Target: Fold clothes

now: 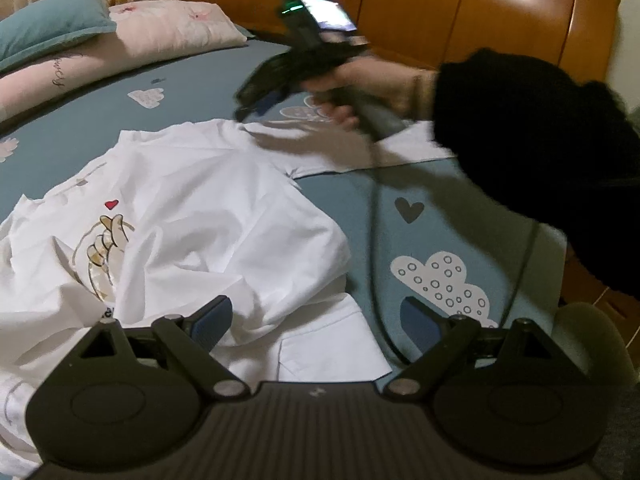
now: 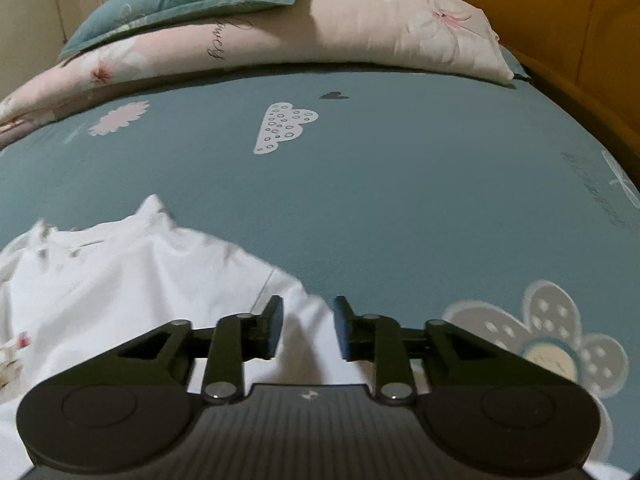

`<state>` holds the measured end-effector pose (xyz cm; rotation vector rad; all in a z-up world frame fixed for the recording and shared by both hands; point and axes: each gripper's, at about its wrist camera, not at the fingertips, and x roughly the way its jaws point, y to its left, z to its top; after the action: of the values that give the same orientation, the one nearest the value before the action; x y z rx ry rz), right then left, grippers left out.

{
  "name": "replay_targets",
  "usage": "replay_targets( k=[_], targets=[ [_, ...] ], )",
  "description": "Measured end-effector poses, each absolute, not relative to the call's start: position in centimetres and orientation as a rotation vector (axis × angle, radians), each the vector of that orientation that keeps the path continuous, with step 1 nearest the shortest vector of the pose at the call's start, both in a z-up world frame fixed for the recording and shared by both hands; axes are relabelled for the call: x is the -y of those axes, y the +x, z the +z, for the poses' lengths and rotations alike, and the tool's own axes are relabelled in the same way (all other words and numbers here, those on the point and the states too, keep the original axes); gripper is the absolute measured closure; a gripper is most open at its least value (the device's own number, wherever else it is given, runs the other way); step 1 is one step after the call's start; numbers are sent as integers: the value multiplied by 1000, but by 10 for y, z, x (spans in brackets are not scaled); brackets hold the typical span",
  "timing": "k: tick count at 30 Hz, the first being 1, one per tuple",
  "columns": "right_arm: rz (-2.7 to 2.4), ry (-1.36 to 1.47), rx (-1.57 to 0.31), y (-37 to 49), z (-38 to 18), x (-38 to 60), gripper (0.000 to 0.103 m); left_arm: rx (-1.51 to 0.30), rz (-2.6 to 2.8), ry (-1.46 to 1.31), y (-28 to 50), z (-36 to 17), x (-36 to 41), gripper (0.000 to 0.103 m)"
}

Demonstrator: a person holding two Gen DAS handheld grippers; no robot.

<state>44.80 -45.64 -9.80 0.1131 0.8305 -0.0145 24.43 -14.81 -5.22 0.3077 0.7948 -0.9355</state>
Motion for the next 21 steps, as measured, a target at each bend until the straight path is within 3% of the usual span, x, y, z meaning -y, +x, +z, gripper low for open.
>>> replay_targets(
  k=[6, 11, 21],
  targets=[
    [-105, 135, -902, 382, -78, 500, 58, -782, -907, 289, 249, -50, 146, 8],
    [-238, 276, -978, 343, -106, 556, 56, -793, -891, 304, 251, -55, 150, 8],
    [-327, 232, -894, 326, -93, 548, 56, -749, -881, 364, 241, -55, 158, 8]
  ],
)
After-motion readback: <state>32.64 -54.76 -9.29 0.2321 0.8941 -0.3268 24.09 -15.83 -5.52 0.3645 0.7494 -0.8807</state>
